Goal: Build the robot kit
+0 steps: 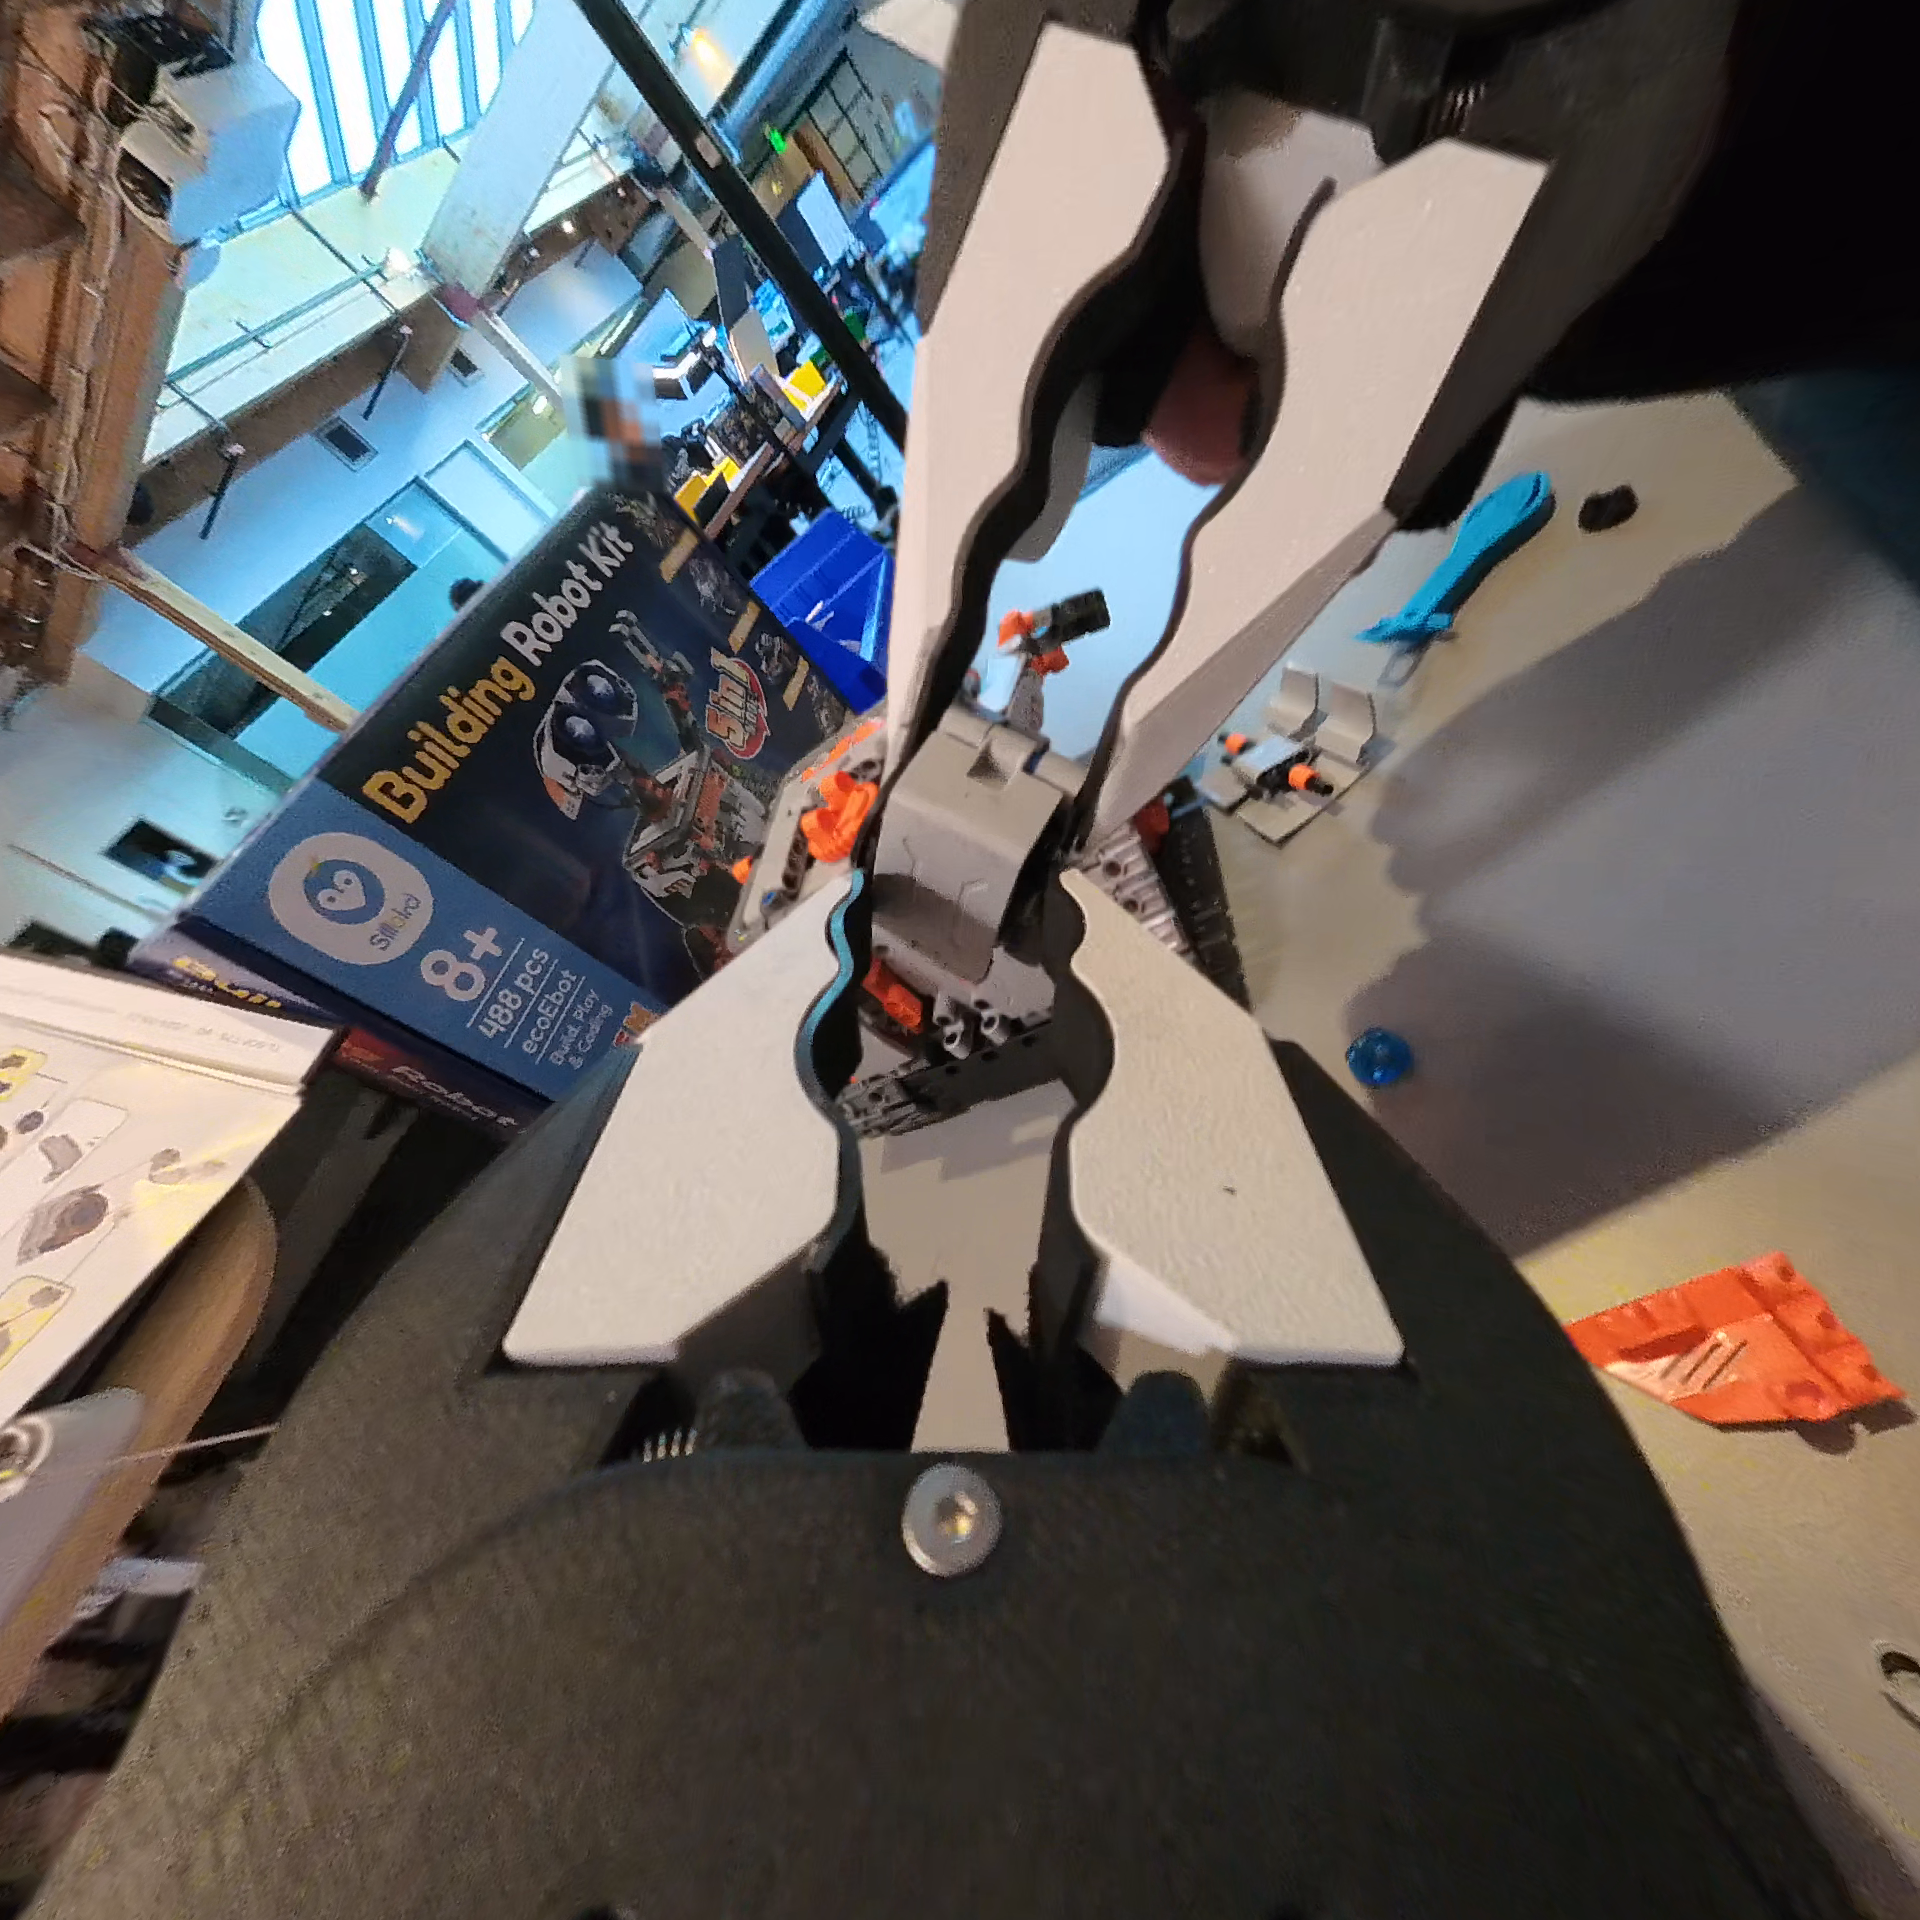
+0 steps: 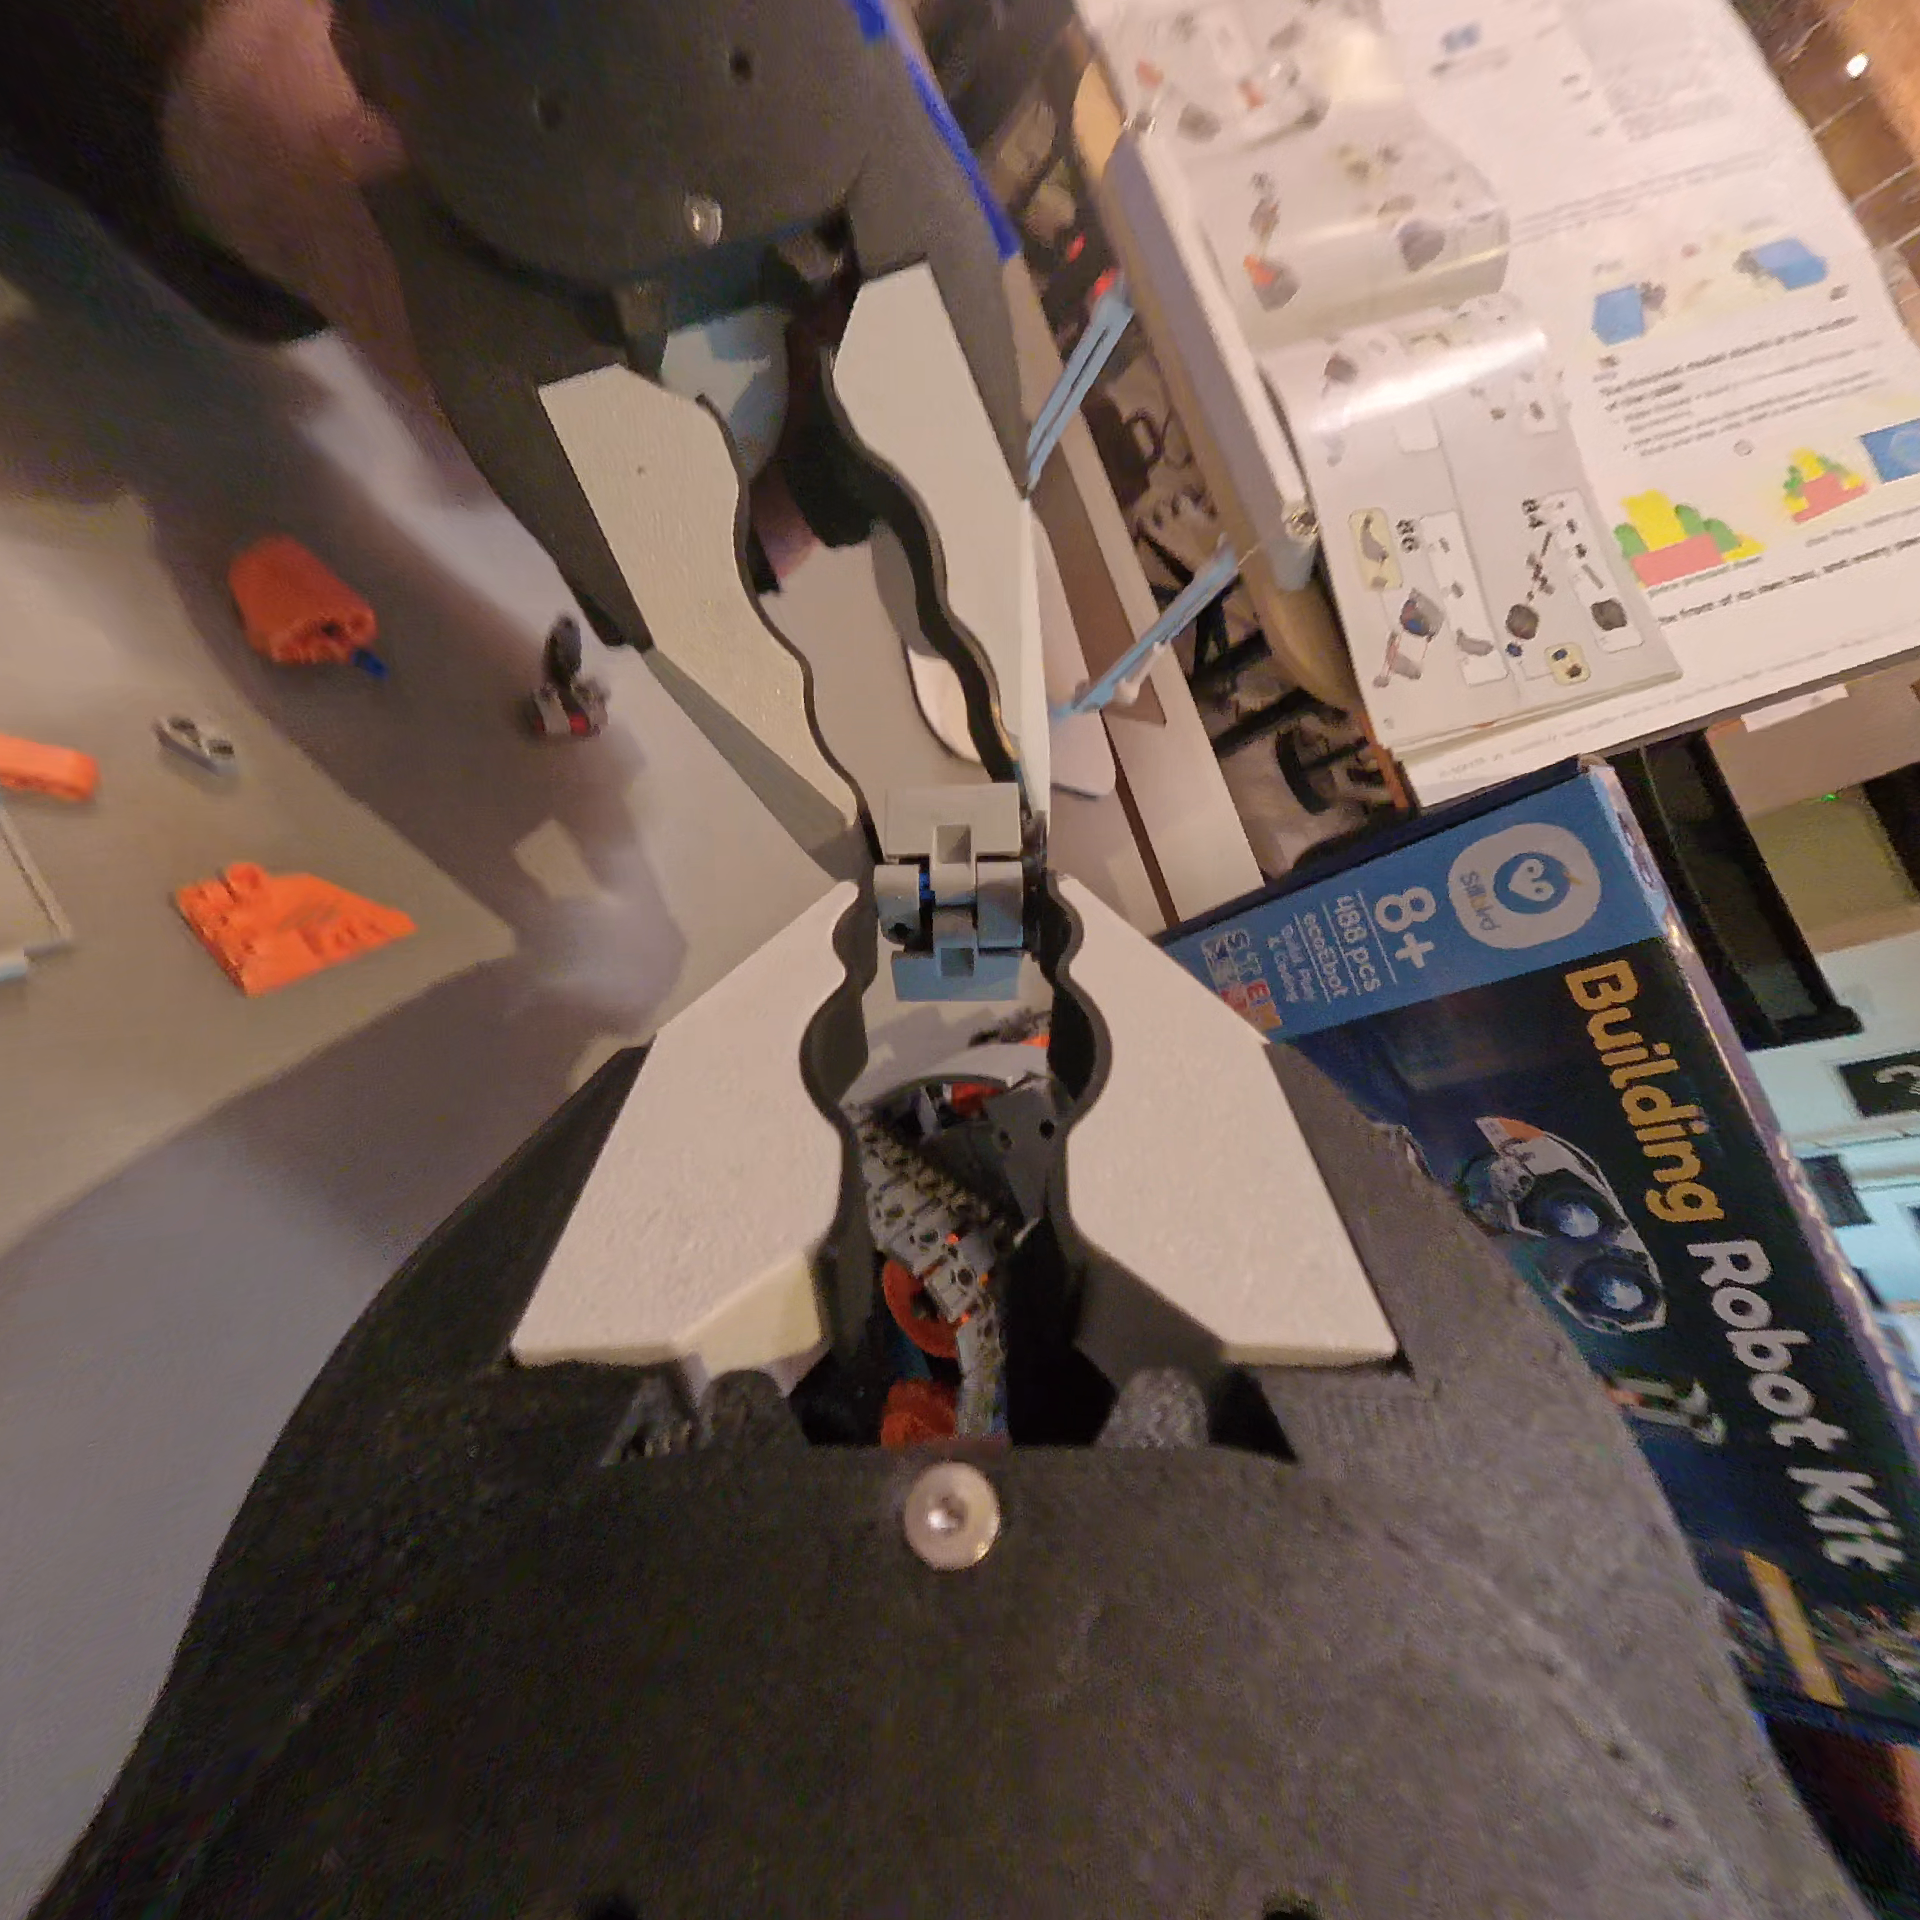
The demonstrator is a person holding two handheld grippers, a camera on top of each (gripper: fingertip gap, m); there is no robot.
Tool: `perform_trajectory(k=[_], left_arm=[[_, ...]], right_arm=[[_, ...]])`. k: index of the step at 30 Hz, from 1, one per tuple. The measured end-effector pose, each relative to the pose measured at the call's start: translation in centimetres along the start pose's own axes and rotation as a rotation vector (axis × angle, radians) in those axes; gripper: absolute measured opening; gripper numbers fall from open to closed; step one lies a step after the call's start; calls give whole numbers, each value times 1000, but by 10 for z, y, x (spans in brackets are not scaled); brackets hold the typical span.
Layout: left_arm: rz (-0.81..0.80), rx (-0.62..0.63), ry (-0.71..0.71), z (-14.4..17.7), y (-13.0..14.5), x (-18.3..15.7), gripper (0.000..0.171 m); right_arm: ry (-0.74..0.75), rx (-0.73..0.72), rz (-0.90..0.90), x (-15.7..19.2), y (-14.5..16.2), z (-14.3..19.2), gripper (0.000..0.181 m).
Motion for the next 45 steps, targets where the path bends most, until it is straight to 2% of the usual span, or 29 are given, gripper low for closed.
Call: perform_trajectory(k=[4,9,11,15,19,21,23,30,33,37,40,45], left_arm=[[82,-63,-15,6,-6,9,29],[97,-110,-8,10,-13,10,29],[67,-111,-6,10,-16,8,29],[30,-111,-18,11,-19,7,30],[26,-86,-74,12,-19,17,56],[8,-78,-24,12,-21,12,51],[-61,-78,13,13,-27,3,34],[-54,-60,27,12,-28,0,32],[22,-84,57,13,-30,-1,33],[170,-181,112,19,-41,3,32],[323,-251,196,20,-47,1,32],[481,-330,260,22,-50,3,33]], right_arm=[[-13,-116,-117,-10,-13,11,35],[-42,-131,-164,-10,-12,11,41],[-57,-125,-152,-6,-11,8,32],[-47,-128,-109,-5,-13,10,30],[-34,-126,-56,-3,-14,11,29],[-46,-141,-42,0,-16,13,29],[-49,-161,-22,1,-19,16,28],[-54,-178,10,3,-21,19,28],[-71,-204,-20,3,-24,20,28],[-131,-302,-152,-1,-33,28,30],[-166,-339,-242,-7,-35,32,40],[-248,-373,-321,-5,-36,35,31]])
Point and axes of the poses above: each gripper's, where its closed fingertips meet, z back along the fingers, y out of its underside, x = y × z across the jaws, the point moved 1 cm from there along z, back along the fingers, and after that the axes turned 7 degrees about -z, right-handed, at the moved point
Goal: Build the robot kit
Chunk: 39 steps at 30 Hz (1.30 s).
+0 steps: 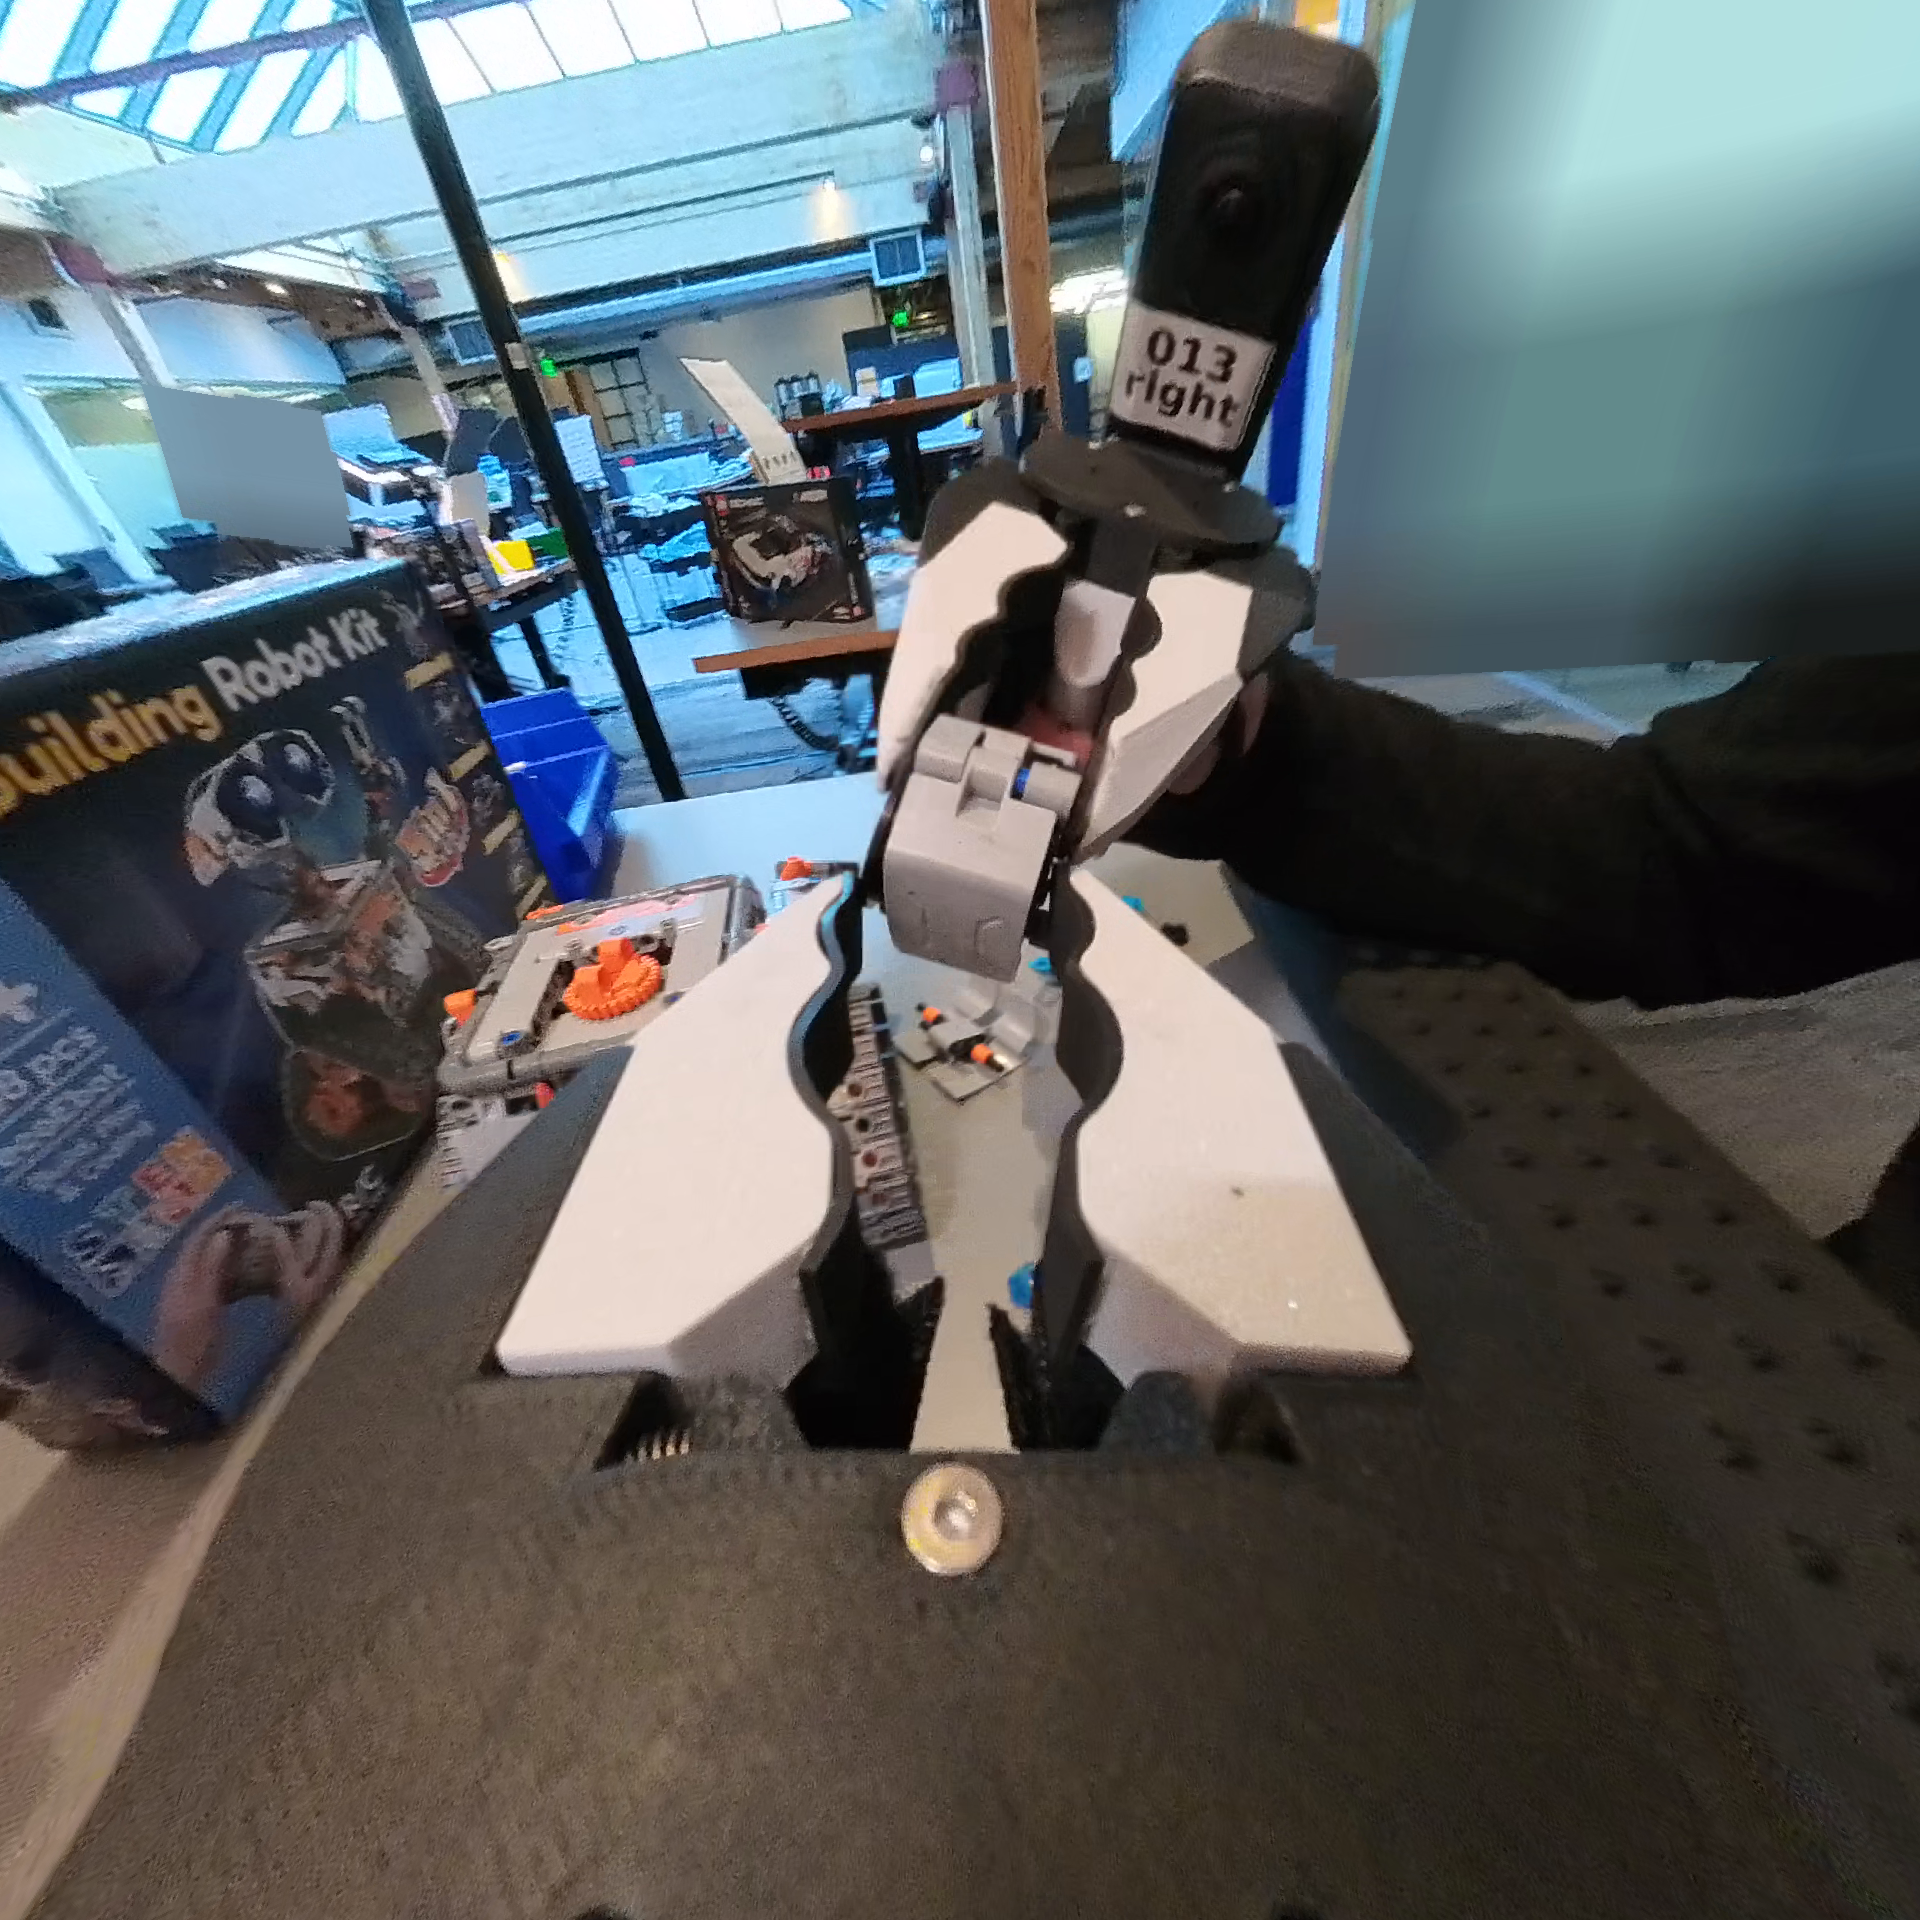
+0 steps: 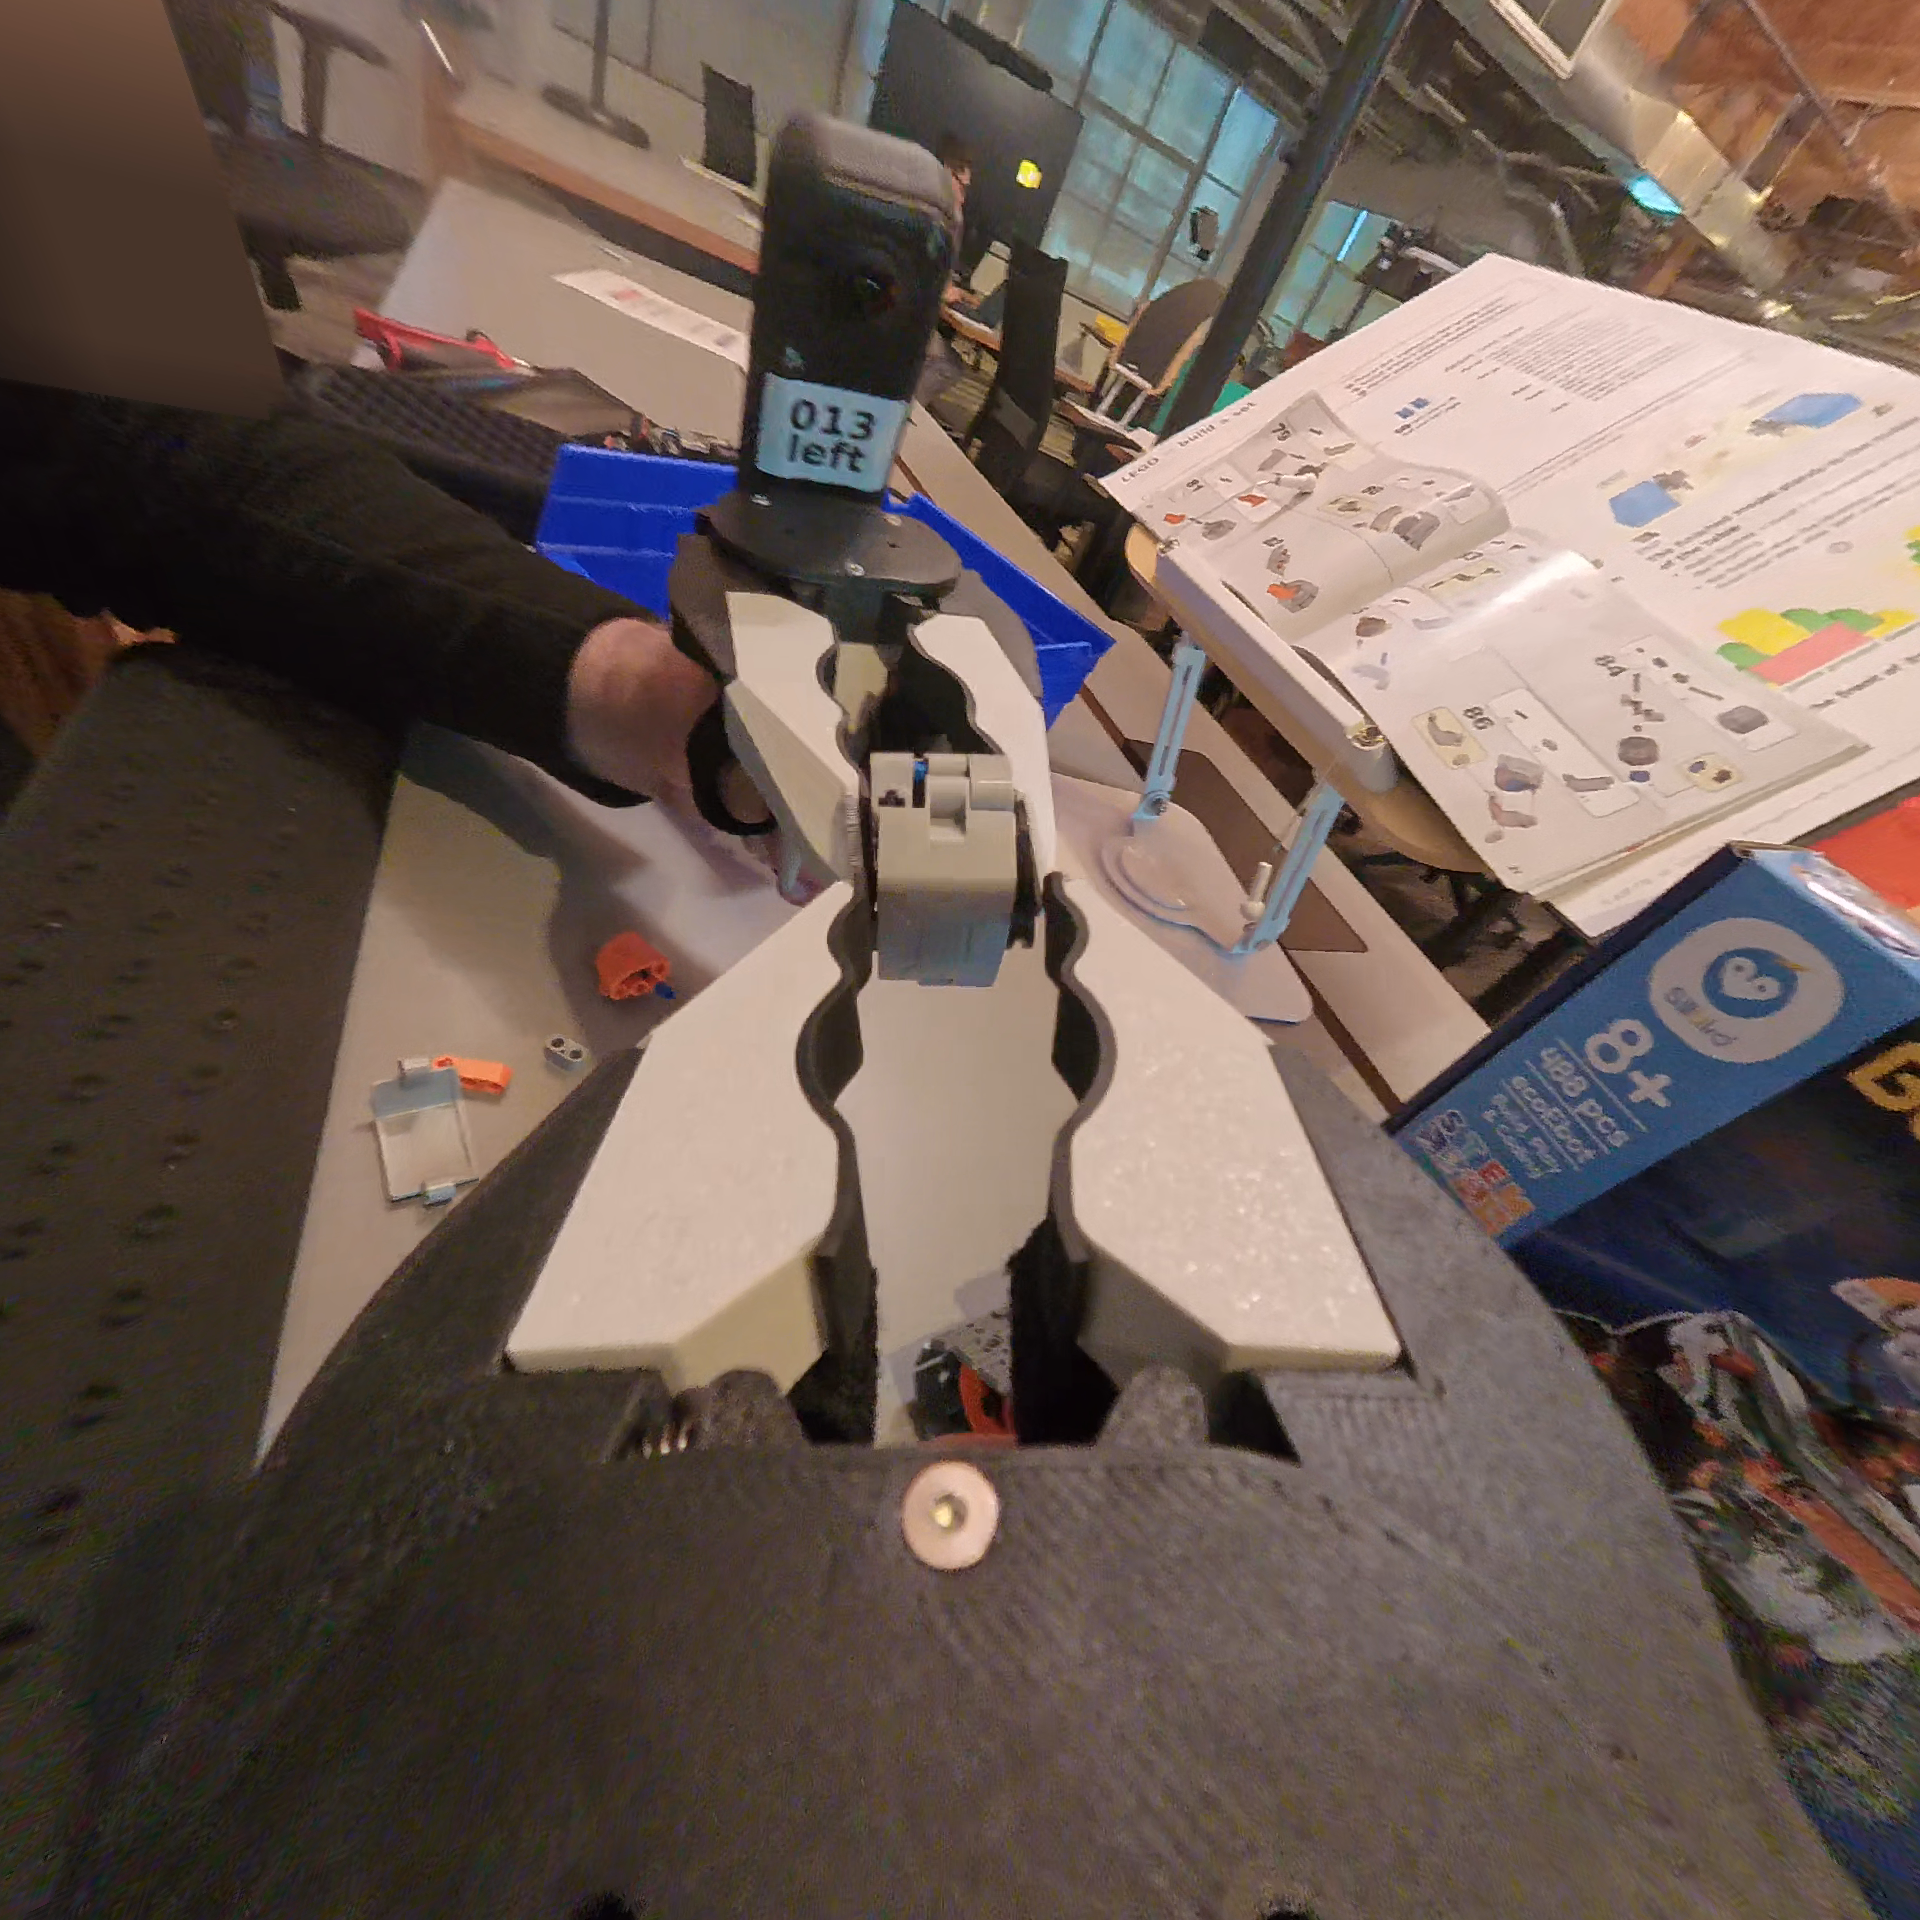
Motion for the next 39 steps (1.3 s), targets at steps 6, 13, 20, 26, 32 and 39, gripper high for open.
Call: perform_trajectory(k=[6,13,20,26,32,39], left_arm=[[110,-33,42,0,1,0,33],[263,-38,106,-2,2,-3,32],[391,-30,101,-4,6,7,33],[377,-51,81,-3,5,12,39],[392,-67,82,-1,6,15,29],[409,-67,92,-1,8,14,28]], right_arm=[[-45,-16,-97,0,1,-1,27],[-99,-47,-201,0,-2,0,27],[-112,-71,-360,-13,2,-1,27],[-154,-121,-544,-24,5,0,27],[-185,-130,-592,-23,5,0,27],[-202,-134,-621,-23,6,0,27]])
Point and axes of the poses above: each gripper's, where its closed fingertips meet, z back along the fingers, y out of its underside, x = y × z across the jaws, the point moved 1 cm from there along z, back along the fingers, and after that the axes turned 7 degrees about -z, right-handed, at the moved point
